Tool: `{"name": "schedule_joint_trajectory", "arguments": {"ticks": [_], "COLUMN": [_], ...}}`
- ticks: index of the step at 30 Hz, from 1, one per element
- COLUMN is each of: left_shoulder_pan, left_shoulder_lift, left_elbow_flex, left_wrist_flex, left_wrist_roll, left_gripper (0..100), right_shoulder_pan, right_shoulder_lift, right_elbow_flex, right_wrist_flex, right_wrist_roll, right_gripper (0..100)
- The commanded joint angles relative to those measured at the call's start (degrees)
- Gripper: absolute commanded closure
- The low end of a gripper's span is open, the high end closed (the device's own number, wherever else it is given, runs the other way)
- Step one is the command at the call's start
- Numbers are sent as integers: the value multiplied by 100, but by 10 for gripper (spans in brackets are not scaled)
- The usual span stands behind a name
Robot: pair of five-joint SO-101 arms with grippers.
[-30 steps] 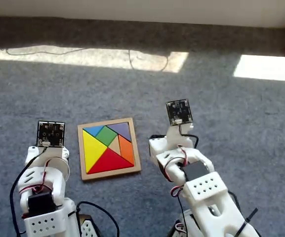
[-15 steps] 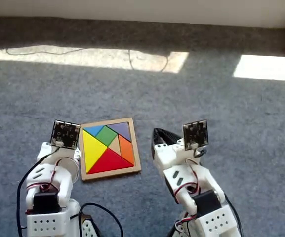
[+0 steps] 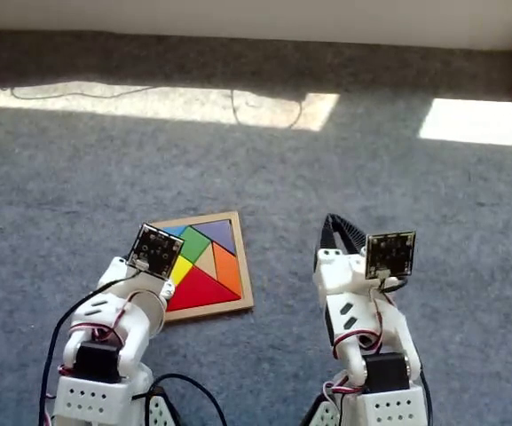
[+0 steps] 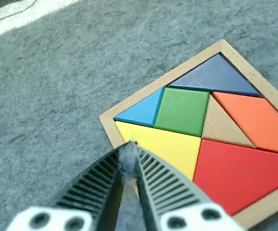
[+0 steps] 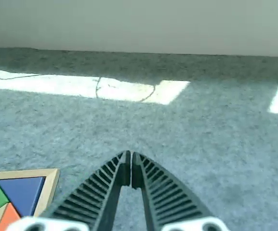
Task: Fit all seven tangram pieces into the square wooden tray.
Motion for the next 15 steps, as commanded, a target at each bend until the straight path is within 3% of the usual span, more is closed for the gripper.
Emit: {"name": "schedule_joint_trajectory", "arguments": {"ticks": [1, 12, 15], "left_shoulder_pan": [224, 251, 251], "left_shoulder_lift": [-207, -198, -198], "left_elbow_flex": [119, 119, 119], "left_wrist_flex": [-62, -62, -62], "left_wrist_roll": [-35, -35, -35], "left_gripper": [989, 989, 989], "right_shoulder_pan": [119, 110, 101], "right_shoulder_lift": [-4, -13, -13], "right_elbow_flex": [813, 813, 813], "right_wrist_flex": [505, 3925, 3873], "right_wrist_roll": [62, 88, 88], "right_gripper": [979, 979, 979]}}
